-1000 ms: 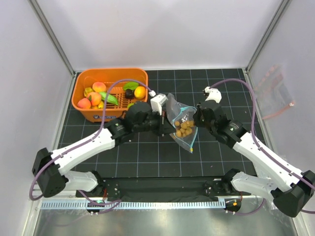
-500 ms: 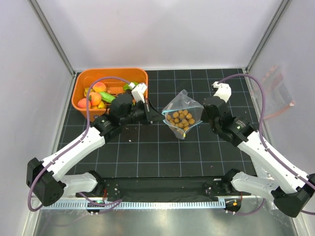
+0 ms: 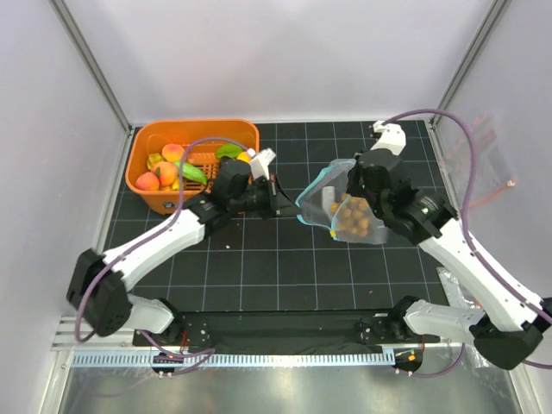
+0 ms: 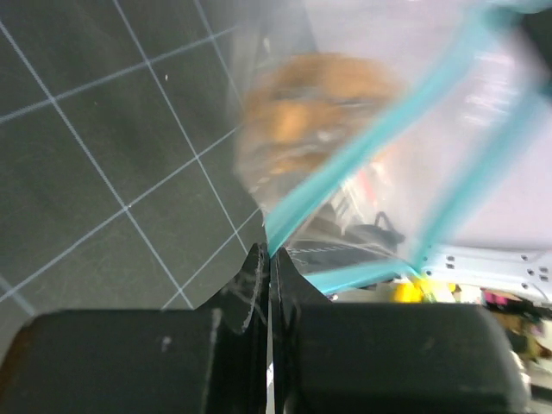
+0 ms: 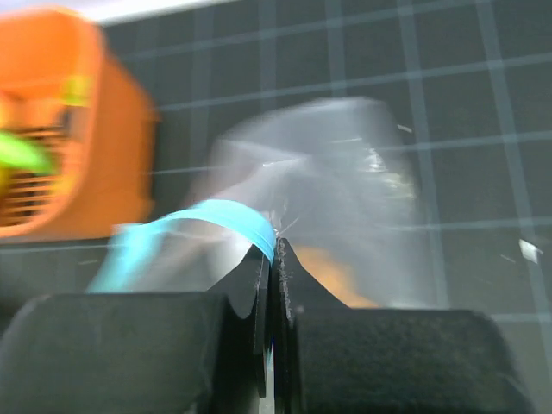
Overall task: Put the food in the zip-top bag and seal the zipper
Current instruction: Adjust the zipper food storage bag at the center of the board.
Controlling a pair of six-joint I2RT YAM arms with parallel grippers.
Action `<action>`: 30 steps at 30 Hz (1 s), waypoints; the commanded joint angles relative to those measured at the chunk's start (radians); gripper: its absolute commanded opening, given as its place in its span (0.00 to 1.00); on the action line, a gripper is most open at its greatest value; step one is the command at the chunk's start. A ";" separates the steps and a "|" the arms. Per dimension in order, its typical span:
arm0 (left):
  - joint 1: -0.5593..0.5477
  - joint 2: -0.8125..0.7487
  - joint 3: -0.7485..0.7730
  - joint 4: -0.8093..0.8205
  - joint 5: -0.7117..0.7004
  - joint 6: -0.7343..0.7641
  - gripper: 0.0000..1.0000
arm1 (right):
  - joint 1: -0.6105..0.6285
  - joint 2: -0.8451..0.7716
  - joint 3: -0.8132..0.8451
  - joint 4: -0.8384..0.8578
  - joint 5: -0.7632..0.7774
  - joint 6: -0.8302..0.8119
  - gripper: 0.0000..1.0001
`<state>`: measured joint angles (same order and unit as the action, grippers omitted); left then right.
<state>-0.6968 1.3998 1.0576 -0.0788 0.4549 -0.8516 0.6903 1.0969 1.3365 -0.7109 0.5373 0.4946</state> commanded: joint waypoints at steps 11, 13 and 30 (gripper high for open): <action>0.008 -0.089 0.038 -0.059 -0.050 0.076 0.00 | -0.005 -0.060 -0.082 0.047 0.152 -0.013 0.01; 0.010 -0.061 0.019 -0.027 -0.039 0.068 0.00 | -0.005 -0.026 -0.082 0.054 0.098 -0.034 0.01; 0.014 -0.036 -0.079 0.100 -0.091 0.043 0.00 | -0.005 0.073 -0.119 0.079 -0.128 -0.062 0.38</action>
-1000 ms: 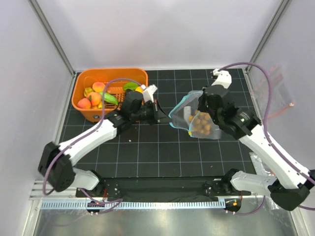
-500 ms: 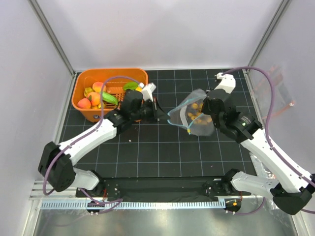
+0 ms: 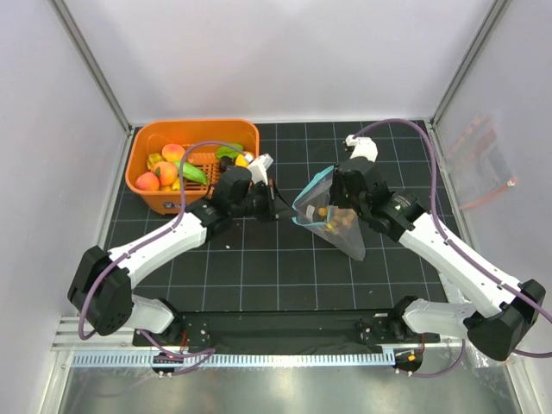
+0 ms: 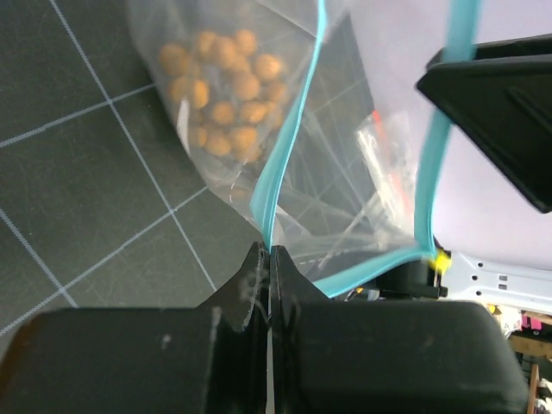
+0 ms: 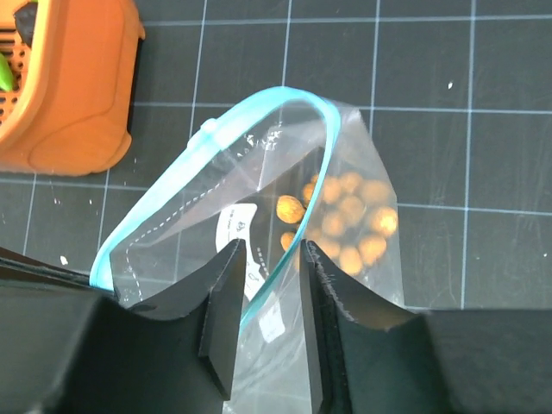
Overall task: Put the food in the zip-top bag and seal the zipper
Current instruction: Adjust the zipper food storage bag at the center of the board.
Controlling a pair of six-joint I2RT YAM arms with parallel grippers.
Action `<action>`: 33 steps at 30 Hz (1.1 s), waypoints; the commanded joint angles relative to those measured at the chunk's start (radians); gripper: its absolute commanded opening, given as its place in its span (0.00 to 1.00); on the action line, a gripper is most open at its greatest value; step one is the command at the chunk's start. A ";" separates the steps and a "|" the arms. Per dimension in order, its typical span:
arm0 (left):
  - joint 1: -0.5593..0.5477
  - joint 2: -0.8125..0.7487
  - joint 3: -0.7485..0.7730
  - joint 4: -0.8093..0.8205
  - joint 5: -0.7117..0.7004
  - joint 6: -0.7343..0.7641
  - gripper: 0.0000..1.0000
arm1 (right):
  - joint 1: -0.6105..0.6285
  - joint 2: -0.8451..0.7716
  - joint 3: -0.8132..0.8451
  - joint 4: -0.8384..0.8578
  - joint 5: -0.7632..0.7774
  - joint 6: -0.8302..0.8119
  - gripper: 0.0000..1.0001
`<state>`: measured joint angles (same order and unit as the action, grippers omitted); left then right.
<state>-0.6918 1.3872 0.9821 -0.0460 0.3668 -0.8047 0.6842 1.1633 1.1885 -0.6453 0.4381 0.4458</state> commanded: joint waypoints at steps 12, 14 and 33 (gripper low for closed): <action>0.017 -0.074 -0.026 0.057 -0.034 0.038 0.00 | 0.002 0.021 0.043 -0.019 0.111 -0.012 0.37; 0.017 -0.077 -0.023 0.049 -0.055 0.045 0.00 | 0.002 0.030 0.048 -0.031 0.126 -0.010 0.13; 0.018 -0.248 0.105 -0.258 -0.586 0.226 0.90 | 0.043 -0.019 0.010 0.027 0.215 -0.027 0.01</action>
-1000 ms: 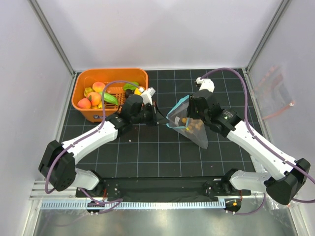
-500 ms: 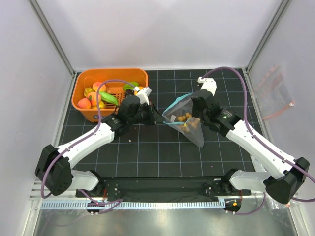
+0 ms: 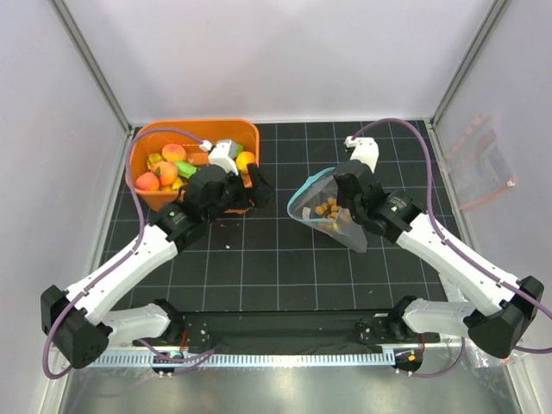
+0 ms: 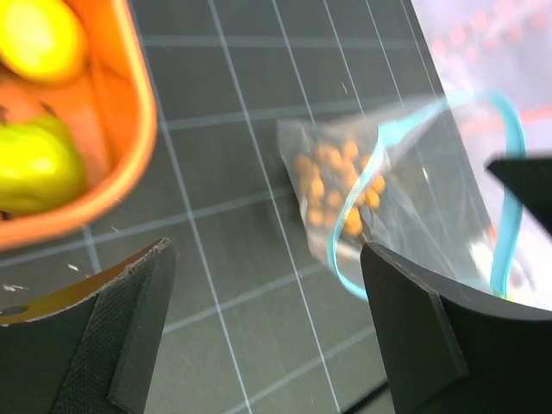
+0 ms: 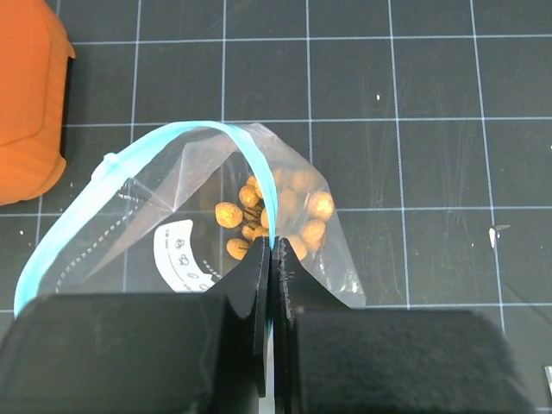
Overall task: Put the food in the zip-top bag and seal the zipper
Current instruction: Adjust the zipper food storage bag at the center of the board.
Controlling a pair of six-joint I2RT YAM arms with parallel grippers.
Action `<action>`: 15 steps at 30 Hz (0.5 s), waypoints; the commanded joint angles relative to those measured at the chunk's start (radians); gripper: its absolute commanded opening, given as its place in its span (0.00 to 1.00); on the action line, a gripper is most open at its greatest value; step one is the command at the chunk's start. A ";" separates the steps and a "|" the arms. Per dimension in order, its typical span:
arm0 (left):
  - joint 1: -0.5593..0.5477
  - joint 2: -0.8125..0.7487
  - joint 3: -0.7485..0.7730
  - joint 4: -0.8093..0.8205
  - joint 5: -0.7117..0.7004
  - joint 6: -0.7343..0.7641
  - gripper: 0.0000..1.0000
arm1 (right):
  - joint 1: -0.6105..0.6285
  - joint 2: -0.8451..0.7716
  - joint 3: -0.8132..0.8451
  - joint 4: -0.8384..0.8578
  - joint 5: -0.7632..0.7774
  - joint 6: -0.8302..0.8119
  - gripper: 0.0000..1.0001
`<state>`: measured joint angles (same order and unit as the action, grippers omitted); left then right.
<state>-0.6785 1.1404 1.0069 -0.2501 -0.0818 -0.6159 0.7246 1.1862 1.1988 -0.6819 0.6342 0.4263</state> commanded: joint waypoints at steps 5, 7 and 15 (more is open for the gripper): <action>0.034 0.085 0.205 -0.124 -0.153 0.009 0.92 | 0.001 -0.054 -0.016 0.076 0.028 -0.006 0.01; 0.046 0.117 0.254 -0.181 -0.160 0.007 0.93 | 0.002 -0.057 -0.021 0.082 0.022 -0.008 0.01; 0.222 0.376 0.597 -0.474 -0.162 0.119 1.00 | 0.002 -0.048 -0.030 0.091 0.010 -0.008 0.01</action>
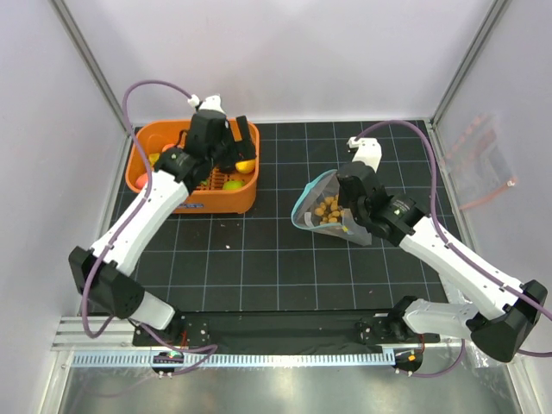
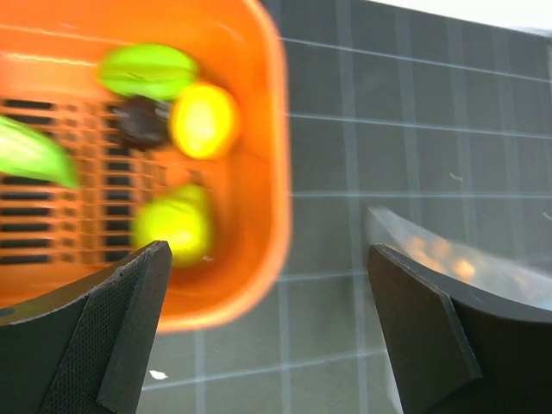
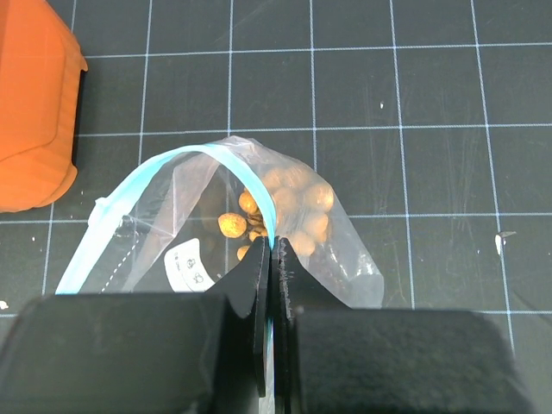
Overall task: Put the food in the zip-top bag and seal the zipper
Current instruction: Adjust the zipper food storage bag at the center of the board, then pick up the fake fruit from the bin.
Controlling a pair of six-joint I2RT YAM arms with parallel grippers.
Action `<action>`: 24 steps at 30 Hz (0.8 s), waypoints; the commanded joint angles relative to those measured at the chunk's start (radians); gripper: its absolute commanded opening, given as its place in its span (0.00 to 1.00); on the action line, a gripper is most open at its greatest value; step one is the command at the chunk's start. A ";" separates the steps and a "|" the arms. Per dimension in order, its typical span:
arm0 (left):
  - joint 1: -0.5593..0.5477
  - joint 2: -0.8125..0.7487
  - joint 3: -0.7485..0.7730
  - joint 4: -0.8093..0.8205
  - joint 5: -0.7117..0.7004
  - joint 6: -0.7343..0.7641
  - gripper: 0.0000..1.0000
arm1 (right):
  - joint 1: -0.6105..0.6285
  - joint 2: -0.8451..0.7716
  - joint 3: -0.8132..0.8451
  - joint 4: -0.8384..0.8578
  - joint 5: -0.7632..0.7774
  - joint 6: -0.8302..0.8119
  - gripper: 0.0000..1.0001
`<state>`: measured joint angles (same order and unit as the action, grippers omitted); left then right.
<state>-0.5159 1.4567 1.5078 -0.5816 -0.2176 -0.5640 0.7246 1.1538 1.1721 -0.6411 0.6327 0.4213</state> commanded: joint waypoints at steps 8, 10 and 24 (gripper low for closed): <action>0.163 0.286 0.156 -0.167 0.000 0.153 1.00 | 0.002 -0.025 -0.005 0.049 0.012 0.001 0.01; 0.168 0.355 0.176 -0.195 0.020 0.173 1.00 | 0.002 -0.023 -0.005 0.049 0.013 0.004 0.01; 0.178 0.711 0.256 -0.250 0.207 0.087 0.99 | 0.002 -0.011 -0.015 0.063 -0.011 0.004 0.01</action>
<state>-0.3466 2.1349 1.7252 -0.8272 -0.1028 -0.4328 0.7246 1.1538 1.1591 -0.6220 0.6151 0.4213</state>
